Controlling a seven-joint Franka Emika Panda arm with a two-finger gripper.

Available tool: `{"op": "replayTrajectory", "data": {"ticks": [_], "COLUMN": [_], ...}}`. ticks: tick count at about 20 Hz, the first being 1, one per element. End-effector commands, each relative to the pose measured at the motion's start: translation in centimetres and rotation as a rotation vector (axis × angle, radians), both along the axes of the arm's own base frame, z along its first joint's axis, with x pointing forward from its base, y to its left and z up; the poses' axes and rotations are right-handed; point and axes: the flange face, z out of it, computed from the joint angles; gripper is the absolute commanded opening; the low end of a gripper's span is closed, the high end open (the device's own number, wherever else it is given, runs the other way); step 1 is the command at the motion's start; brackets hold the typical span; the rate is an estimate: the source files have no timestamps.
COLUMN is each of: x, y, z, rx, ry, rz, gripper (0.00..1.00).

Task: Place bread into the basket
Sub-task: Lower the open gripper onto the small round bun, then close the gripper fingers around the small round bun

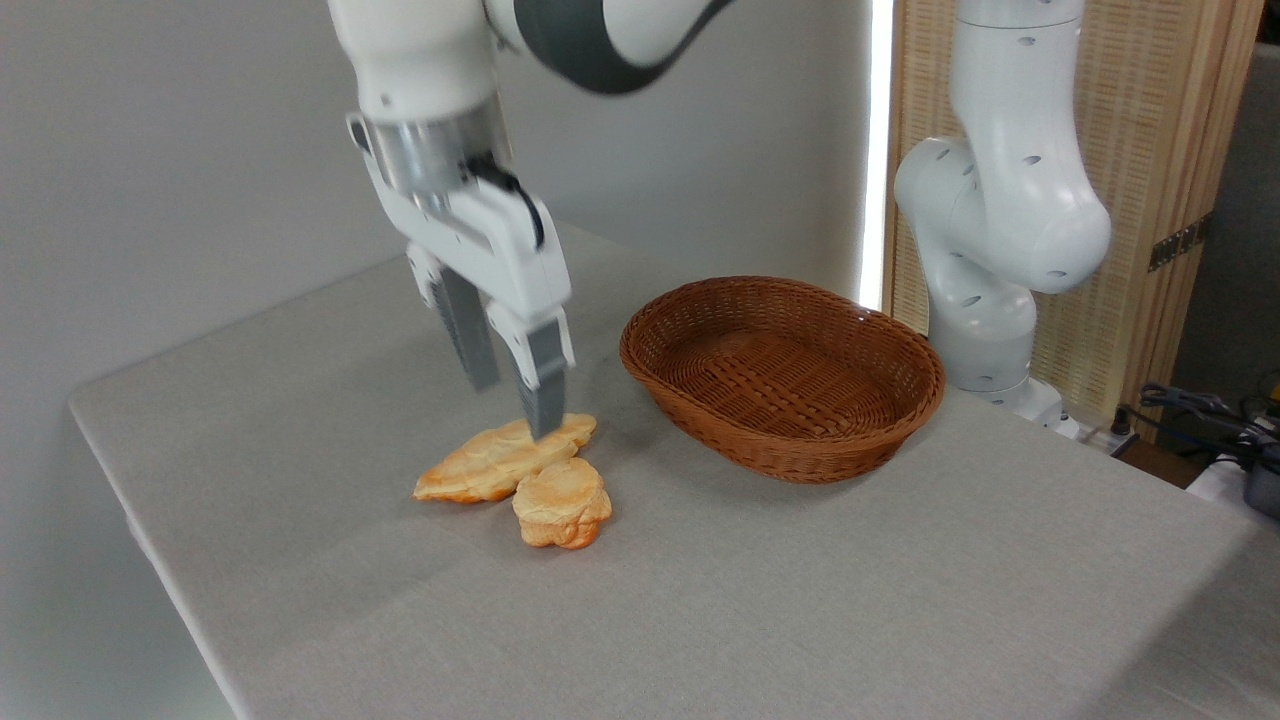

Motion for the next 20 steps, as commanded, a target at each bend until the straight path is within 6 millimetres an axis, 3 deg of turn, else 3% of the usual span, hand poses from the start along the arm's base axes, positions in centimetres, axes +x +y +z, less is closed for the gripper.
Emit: {"op": "replayTrajectory", "data": {"ticks": [1,8,20], "x": [-0.1,-0.2,1.1], "y": [0.3,-0.1,-1.1], "z": [-3.5,-7.2,-11.0], "rx": [0.013,0.012,0.022], "ry": [0.041,0.089,0.114], "rz": [-0.046,-0.146,-0.211], "gripper": [1.0,1.0,1.0]}}
